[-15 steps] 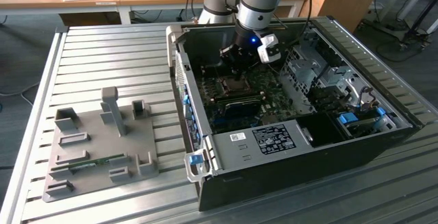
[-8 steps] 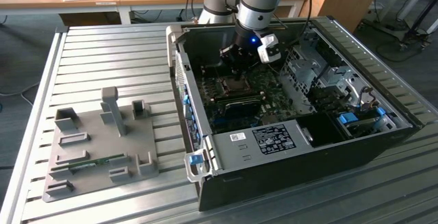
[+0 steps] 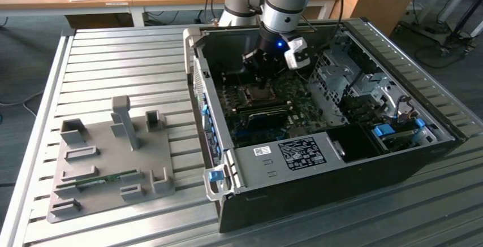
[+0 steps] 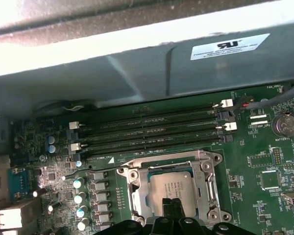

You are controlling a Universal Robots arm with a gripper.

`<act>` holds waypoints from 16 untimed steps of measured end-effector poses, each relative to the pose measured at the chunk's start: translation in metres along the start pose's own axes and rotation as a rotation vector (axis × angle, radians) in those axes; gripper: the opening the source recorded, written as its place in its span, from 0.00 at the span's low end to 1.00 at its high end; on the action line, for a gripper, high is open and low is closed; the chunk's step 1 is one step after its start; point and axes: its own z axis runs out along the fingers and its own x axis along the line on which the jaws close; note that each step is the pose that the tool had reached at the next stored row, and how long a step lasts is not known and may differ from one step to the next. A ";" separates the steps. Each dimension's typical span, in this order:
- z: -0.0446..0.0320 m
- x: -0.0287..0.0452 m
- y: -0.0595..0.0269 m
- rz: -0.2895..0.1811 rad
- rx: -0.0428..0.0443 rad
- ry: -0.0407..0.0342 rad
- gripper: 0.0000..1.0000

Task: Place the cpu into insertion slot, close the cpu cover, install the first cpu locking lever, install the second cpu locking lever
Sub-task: 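Close the cpu cover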

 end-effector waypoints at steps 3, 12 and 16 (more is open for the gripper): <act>0.0000 0.0000 0.0000 -0.018 0.0005 0.0005 0.11; 0.0000 0.0000 0.0000 -0.021 -0.0006 0.0007 0.11; 0.0000 0.0000 0.0000 -0.023 -0.0026 0.0004 0.11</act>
